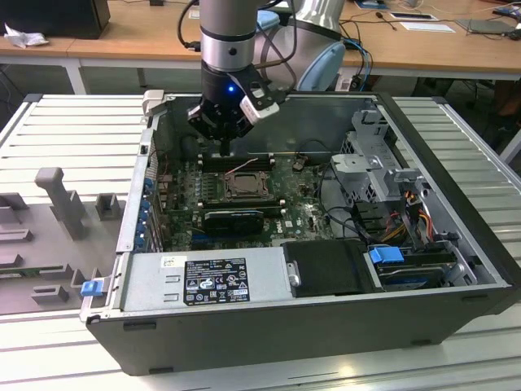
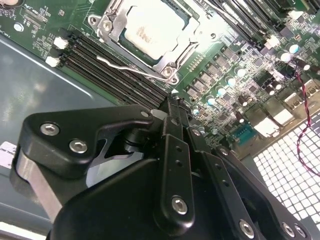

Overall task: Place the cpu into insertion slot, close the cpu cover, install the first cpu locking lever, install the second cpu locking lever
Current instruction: 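Install the first cpu locking lever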

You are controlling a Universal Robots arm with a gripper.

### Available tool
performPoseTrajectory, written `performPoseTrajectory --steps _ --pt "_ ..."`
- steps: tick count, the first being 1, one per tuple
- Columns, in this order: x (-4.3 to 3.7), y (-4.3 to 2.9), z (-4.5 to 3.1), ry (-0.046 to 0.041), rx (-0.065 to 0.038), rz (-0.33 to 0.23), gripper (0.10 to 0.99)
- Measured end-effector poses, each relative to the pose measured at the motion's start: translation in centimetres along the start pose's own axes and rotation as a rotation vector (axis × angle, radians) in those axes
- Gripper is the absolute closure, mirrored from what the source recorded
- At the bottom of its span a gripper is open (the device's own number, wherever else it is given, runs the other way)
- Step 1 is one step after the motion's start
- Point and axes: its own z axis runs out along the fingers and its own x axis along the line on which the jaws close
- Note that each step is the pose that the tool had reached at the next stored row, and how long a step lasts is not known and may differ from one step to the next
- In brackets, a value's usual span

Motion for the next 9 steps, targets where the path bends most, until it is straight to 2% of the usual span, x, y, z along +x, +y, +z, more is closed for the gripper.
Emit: performPoseTrajectory --steps 9 --pt "-0.61 -0.08 0.01 -0.0007 0.0 0.009 0.98"
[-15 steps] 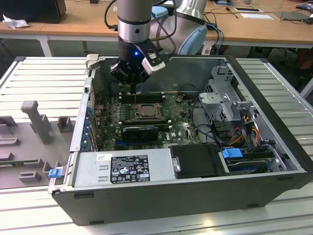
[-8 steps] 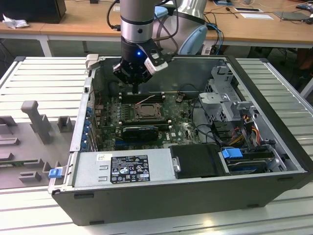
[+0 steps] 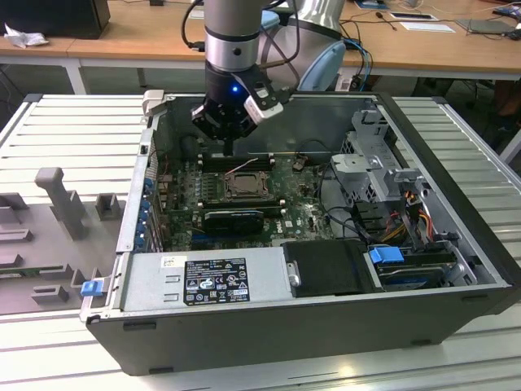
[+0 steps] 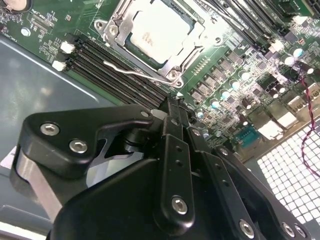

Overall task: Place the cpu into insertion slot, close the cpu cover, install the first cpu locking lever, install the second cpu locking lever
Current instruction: 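Install the first cpu locking lever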

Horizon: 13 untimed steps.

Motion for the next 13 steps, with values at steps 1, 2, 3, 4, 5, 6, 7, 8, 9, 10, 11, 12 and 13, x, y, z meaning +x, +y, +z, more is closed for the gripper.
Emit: performPoseTrajectory --steps 1,2,3,4,5,6,7,8,9,10,11,12,13 --pt "-0.1 -0.01 0.04 -0.0005 0.0 0.009 0.98" --pt "-0.19 -0.03 0.07 -0.0008 0.0 0.013 0.98" --pt "-0.43 -0.06 0.15 -0.001 0.0 0.019 0.98" --pt "-0.64 -0.1 0.33 -0.0012 0.0 0.022 0.98" --pt "-0.72 -0.12 0.54 -0.0013 0.0 0.022 0.98" --pt "-0.73 -0.13 0.63 -0.0013 -0.001 0.022 0.98" --pt "-0.74 -0.13 0.69 -0.0014 -0.001 0.022 0.98" --pt "-0.73 -0.15 0.73 -0.0014 -0.001 0.022 0.98" --pt "-0.73 -0.15 0.75 -0.0015 0.0 0.022 0.98" --pt "-0.74 -0.15 0.78 -0.0017 -0.001 0.022 0.98" --pt "-0.74 -0.15 0.81 -0.0017 -0.001 0.022 0.98" --pt "-0.76 -0.16 0.85 -0.0019 -0.001 0.023 0.98" --pt "-0.77 -0.17 0.88 -0.0023 -0.005 0.025 0.98"
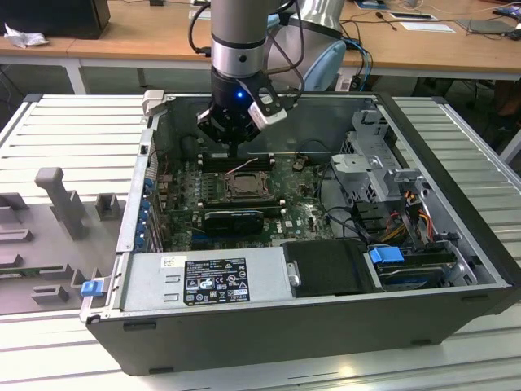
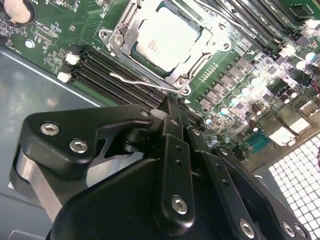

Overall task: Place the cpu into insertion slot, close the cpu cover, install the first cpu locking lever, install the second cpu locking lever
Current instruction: 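Install the first cpu locking lever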

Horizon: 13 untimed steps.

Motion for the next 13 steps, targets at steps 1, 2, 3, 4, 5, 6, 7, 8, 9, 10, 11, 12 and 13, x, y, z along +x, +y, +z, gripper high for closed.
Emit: performPoseTrajectory --steps 1,2,3,4,5,6,7,8,9,10,11,12,13 --pt "-0.02 0.0 0.03 -0.0007 -0.006 0.003 0.98" --pt "-0.08 0.0 0.06 -0.0018 -0.014 0.006 0.98" --pt "-0.16 -0.01 0.1 -0.0025 -0.018 0.009 0.98" --pt "-0.31 -0.03 0.21 -0.0032 -0.021 0.013 0.98" --pt "-0.51 -0.06 0.34 -0.0033 -0.021 0.017 0.98" --pt "-0.72 -0.09 0.48 -0.0033 -0.021 0.019 0.98" --pt "-0.95 -0.12 0.64 -0.0034 -0.021 0.019 0.98" --pt "-1.25 -0.17 0.85 -0.0034 -0.021 0.02 0.98" --pt "-1.43 -0.19 0.98 -0.0034 -0.021 0.02 0.98" --pt "-1.56 -0.21 1.07 -0.0036 -0.021 0.021 0.98" --pt "-1.64 -0.22 1.12 -0.0038 -0.021 0.024 0.98" --pt "-1.8 -0.23 1.21 -0.0045 -0.021 0.035 0.98" --pt "-1.87 -0.23 1.25 -0.0048 -0.021 0.038 0.98"
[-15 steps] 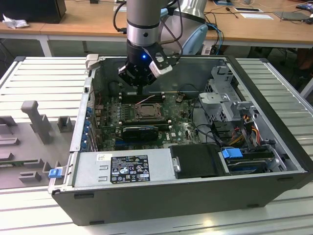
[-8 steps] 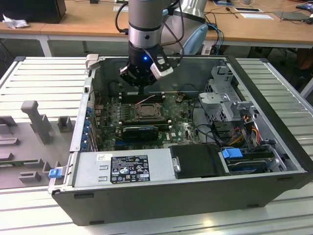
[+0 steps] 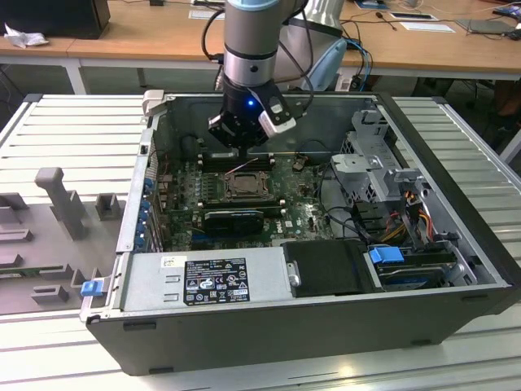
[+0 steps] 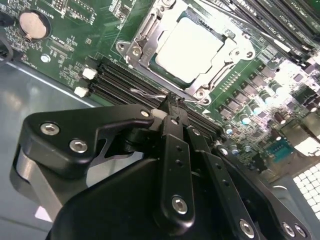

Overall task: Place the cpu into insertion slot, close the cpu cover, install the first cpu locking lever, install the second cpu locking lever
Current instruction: 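Install the first cpu locking lever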

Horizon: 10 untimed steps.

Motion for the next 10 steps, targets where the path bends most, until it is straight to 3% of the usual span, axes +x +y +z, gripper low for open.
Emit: performPoseTrajectory --steps 5,10 --pt "-0.48 0.06 0.26 -0.0009 -0.01 0.002 0.98" --pt "-0.62 0.05 0.36 -0.0011 -0.01 0.003 0.98"
